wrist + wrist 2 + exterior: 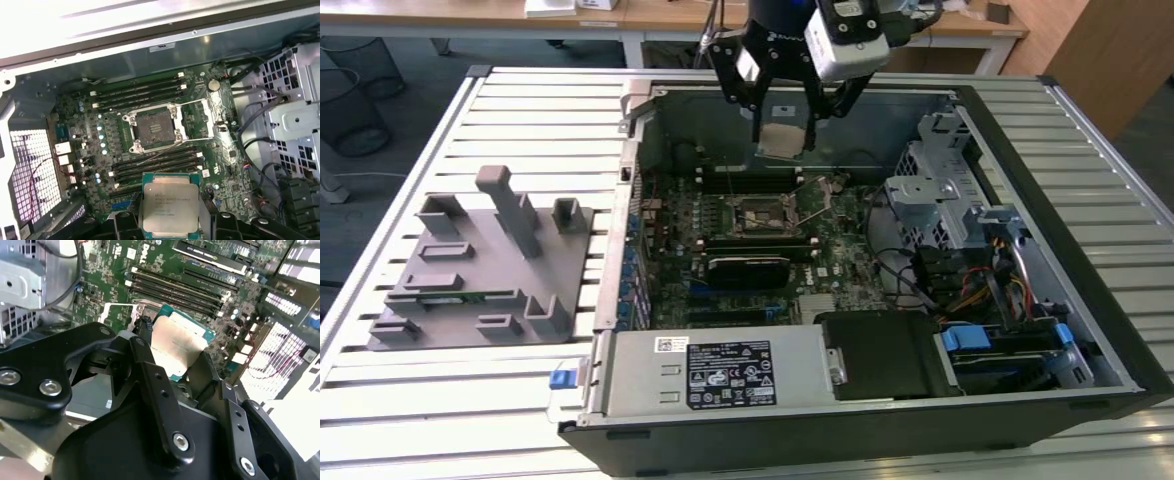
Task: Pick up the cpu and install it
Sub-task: 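Place the cpu into insertion slot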
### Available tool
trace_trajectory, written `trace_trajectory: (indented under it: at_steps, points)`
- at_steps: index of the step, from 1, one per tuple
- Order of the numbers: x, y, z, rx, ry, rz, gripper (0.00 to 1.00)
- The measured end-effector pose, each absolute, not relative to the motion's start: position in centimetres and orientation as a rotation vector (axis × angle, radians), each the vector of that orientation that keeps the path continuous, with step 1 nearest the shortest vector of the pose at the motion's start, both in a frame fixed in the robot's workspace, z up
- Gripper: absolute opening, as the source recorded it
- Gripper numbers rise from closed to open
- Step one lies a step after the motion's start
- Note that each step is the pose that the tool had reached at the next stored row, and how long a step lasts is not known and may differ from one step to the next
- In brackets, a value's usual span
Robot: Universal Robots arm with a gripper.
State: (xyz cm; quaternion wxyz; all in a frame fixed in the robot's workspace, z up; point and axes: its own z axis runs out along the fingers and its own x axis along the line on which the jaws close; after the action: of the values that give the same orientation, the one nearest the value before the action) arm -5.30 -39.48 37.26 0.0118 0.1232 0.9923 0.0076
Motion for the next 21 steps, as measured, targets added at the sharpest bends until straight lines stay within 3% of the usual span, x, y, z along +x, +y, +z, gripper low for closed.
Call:
trace_trajectory:
  at_steps: [21]
  points:
    - [-5.3,-39.15,37.18,0.726,3.03,0.012,0.53]
